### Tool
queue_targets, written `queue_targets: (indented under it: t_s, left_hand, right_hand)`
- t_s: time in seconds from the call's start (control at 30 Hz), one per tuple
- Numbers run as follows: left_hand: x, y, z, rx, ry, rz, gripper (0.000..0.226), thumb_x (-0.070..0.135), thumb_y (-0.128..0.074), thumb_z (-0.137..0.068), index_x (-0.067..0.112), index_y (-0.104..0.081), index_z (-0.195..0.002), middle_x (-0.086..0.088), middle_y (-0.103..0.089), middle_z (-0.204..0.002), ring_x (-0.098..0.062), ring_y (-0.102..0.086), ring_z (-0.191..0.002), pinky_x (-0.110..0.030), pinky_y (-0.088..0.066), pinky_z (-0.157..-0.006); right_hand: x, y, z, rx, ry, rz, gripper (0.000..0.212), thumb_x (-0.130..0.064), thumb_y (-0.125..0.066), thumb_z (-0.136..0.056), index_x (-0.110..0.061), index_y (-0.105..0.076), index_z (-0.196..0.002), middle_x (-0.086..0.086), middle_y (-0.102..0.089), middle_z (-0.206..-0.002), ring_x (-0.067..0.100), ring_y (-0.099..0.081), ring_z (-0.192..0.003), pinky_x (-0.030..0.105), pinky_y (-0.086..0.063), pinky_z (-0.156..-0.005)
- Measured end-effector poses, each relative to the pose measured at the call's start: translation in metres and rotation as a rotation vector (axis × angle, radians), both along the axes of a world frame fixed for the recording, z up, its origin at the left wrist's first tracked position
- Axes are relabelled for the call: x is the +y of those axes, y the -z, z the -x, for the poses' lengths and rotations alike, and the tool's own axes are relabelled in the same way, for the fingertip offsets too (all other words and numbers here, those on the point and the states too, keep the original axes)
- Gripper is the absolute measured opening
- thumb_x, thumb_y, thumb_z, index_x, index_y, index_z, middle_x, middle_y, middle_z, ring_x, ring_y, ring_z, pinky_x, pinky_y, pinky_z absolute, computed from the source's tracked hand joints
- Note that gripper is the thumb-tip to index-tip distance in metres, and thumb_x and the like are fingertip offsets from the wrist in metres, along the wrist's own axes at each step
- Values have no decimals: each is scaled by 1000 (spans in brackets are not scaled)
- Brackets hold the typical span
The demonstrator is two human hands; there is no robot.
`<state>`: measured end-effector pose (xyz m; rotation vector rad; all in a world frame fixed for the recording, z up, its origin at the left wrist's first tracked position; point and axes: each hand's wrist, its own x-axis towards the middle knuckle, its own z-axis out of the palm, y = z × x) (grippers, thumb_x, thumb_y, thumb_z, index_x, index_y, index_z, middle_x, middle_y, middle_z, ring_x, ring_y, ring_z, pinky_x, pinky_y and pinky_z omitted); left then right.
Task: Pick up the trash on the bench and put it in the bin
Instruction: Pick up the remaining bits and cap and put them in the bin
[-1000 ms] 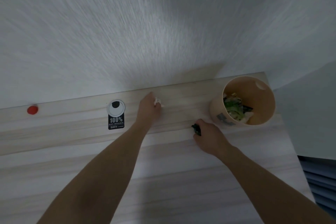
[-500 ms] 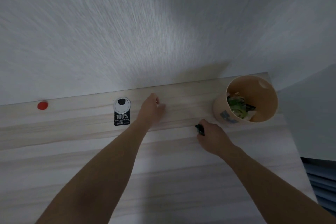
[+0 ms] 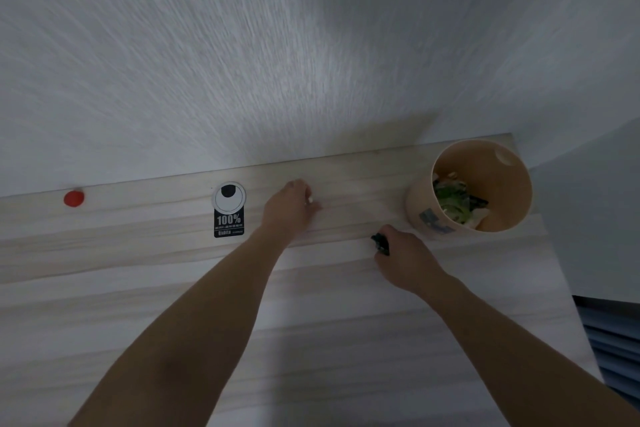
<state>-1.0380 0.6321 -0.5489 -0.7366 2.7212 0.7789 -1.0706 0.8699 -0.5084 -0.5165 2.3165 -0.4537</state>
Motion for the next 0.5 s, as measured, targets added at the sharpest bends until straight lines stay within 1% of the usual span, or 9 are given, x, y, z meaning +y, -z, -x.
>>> queue_targets:
  t_s: [0.1,0.17,0.27,0.33,0.4,0.5]
  left_hand:
    - [-2,1,1,-19,66,49,20,35,-58,-88,16,-59,-92,-6,-60,-101,-29,-59,-93,-35,-44,-77]
    - [-2,-1,1,-31,91,55,19,32,-54,-91,14,-57,-92,-9,-59,-101,-32,-59,-93,-36,-43,-75]
    - [-3,-4,-2,-24,55,-10,18,25,-49,-95,8,-53,-99,-16,-58,-103,-34,-56,-95,-37,-40,-77]
    - [-4,-8,-7,-8,30,-66,15,20,-46,-96,6,-50,-98,-19,-58,-100,-34,-54,-92,-36,-36,-72]
    - [-3,-13,-16,31,8,-111,11,17,-45,-96,7,-47,-95,-17,-57,-91,-33,-53,-85,-33,-33,-67]
    - [-2,-26,-34,89,-17,-153,7,17,-47,-95,11,-46,-92,-7,-53,-80,-27,-49,-72,-30,-32,-62]
  right_hand:
    - [-1,-1,-1,1,-3,1,13,-21,-52,-89,-12,-50,-99,5,-56,-82,26,-54,-75,35,-45,-65]
    - [-1,-2,-2,9,-3,6,15,-21,-53,-90,-11,-50,-100,5,-55,-82,26,-53,-75,34,-44,-64]
    - [0,-5,-3,21,-9,6,16,-21,-53,-90,-11,-50,-101,4,-54,-81,25,-51,-73,33,-40,-61]
    - [1,-8,-3,29,-11,9,14,-21,-53,-90,-11,-50,-99,5,-54,-80,25,-51,-73,34,-40,-61]
    - [1,-11,-5,36,-17,17,12,-21,-52,-90,-12,-48,-97,5,-54,-80,25,-50,-72,33,-39,-60]
    - [0,-18,-11,46,-31,15,11,-20,-52,-90,-12,-48,-97,4,-54,-80,24,-51,-72,33,-40,-60]
